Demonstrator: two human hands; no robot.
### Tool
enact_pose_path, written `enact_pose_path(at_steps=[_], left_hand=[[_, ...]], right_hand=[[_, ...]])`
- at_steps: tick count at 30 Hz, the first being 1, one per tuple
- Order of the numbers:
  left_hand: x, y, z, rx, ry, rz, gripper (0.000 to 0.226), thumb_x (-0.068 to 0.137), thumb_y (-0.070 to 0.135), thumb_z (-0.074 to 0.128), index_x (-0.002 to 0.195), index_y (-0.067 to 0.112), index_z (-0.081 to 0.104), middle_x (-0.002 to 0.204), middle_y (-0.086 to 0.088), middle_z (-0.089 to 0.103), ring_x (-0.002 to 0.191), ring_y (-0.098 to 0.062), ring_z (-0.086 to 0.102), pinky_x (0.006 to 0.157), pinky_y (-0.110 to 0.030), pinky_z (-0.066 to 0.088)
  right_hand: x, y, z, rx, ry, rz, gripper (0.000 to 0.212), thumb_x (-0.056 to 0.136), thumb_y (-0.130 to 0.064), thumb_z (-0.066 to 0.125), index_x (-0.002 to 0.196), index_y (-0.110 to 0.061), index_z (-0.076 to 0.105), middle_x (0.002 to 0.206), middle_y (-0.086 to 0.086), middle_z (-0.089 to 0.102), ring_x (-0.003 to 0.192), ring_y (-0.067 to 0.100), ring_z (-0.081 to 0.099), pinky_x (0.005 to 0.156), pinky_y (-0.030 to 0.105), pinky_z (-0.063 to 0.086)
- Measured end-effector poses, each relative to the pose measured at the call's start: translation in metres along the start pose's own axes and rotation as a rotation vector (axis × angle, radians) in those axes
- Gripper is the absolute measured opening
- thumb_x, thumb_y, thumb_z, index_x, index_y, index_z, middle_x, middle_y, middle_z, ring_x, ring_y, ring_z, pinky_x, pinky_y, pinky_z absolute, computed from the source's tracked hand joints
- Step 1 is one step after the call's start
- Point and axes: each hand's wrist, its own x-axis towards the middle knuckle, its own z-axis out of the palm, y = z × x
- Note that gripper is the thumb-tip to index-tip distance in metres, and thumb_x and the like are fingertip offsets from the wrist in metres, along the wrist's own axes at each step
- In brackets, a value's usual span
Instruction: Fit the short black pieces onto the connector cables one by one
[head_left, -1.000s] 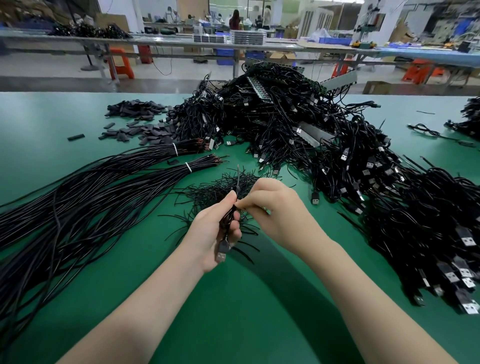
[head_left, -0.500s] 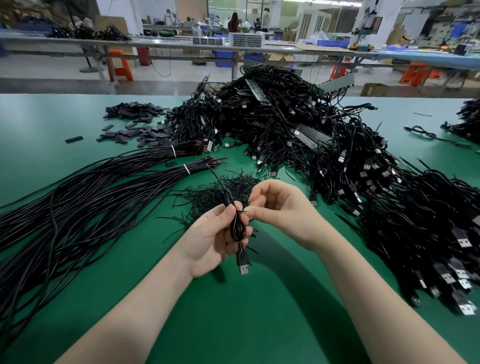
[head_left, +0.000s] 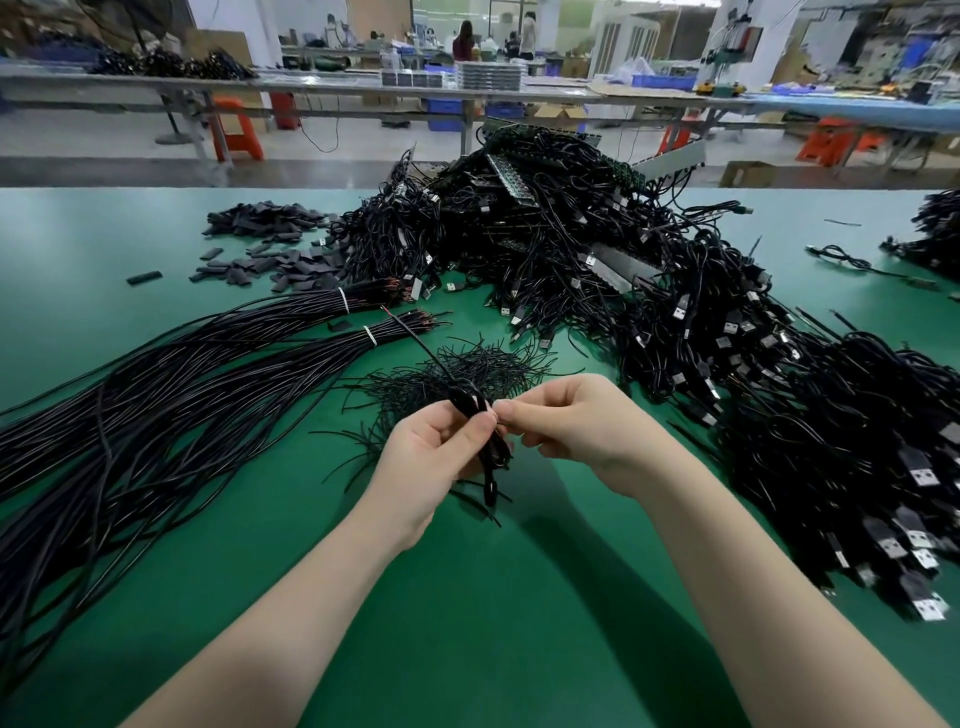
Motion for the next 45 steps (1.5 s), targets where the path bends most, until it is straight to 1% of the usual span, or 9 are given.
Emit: enact_pose_path(at_steps=[7,14,19,22,27,32,36,41,45], left_hand=[[0.0,-0.001,-0.001,0.059,0.051,0.05,0.016,0.071,0.036,0.073,0.086,0.031,0.077,0.09,0.002,0.075,0.088,-0.018,0.069,0.084,-0.04,0.057],[0.0,0.0,0.002,-0.007,0.081,0.029,0.012,0.069,0.032,0.072,0.079,0.026,0.075,0.08,0.004,0.073,0.077,-0.012,0.068,0.066,-0.025,0.056],[0.004,0.0,0.002,-0.108,0.159,-0.057,0.03,0.072,0.029,0.071,0.097,0.013,0.07,0.087,-0.003,0.076,0.078,-0.014,0.072,0.066,-0.023,0.056],[0.006,0.003,0.001,-0.16,0.131,-0.197,0.021,0.072,0.036,0.07,0.081,0.017,0.075,0.072,-0.001,0.072,0.061,-0.009,0.067,0.051,-0.018,0.05],[0.008,0.003,-0.004,-0.396,0.044,-0.368,0.018,0.071,0.038,0.072,0.064,0.021,0.076,0.066,0.003,0.065,0.051,-0.004,0.057,0.045,-0.015,0.047],[0.009,0.0,-0.006,-0.162,0.195,0.022,0.02,0.077,0.032,0.067,0.09,0.019,0.075,0.081,0.0,0.075,0.071,-0.012,0.07,0.061,-0.021,0.054],[0.008,-0.008,-0.007,0.053,0.212,0.145,0.012,0.085,0.021,0.069,0.085,0.031,0.077,0.083,0.002,0.076,0.076,-0.008,0.07,0.065,-0.016,0.052],[0.009,-0.007,-0.008,0.104,0.209,0.199,0.016,0.079,0.03,0.072,0.084,0.045,0.076,0.084,0.014,0.075,0.078,0.001,0.069,0.07,-0.012,0.051],[0.01,-0.006,-0.009,0.111,0.199,0.228,0.018,0.079,0.025,0.074,0.082,0.042,0.077,0.085,0.017,0.075,0.079,0.004,0.069,0.071,-0.01,0.051]], right_hand=[[-0.001,-0.001,0.001,0.19,-0.106,0.125,0.012,0.074,-0.026,0.079,0.068,-0.016,0.077,0.066,-0.001,0.068,0.054,0.005,0.058,0.05,0.016,0.046],[0.0,0.001,0.0,0.353,-0.198,0.141,0.009,0.064,-0.019,0.078,0.07,-0.013,0.077,0.065,-0.001,0.067,0.055,0.005,0.059,0.053,0.015,0.049],[0.006,0.006,0.01,-0.096,0.091,-0.247,0.009,0.081,-0.013,0.077,0.075,-0.016,0.07,0.066,-0.006,0.067,0.06,0.003,0.056,0.063,0.017,0.045],[0.009,0.011,0.015,-0.54,0.28,-0.655,0.008,0.083,-0.011,0.074,0.076,-0.015,0.071,0.07,-0.012,0.065,0.066,-0.004,0.057,0.067,0.017,0.044],[0.013,0.022,0.022,-0.917,0.383,-1.185,0.01,0.085,0.002,0.062,0.086,0.0,0.072,0.083,0.01,0.069,0.077,0.028,0.063,0.072,0.033,0.053],[0.007,0.009,0.018,-0.198,0.263,-0.463,0.011,0.081,-0.036,0.074,0.084,-0.026,0.077,0.075,-0.014,0.073,0.069,-0.003,0.063,0.068,0.018,0.051],[0.006,0.014,0.02,0.159,0.094,-0.036,0.019,0.078,-0.036,0.077,0.07,-0.018,0.076,0.066,-0.004,0.069,0.057,0.005,0.056,0.059,0.023,0.051],[0.006,0.015,0.02,0.424,-0.044,0.198,0.023,0.061,-0.031,0.08,0.073,-0.014,0.072,0.068,0.0,0.069,0.053,0.007,0.058,0.053,0.018,0.05],[0.007,0.016,0.02,0.443,-0.055,0.16,0.007,0.078,-0.018,0.076,0.071,-0.016,0.075,0.068,-0.002,0.07,0.057,0.006,0.062,0.057,0.017,0.052]])
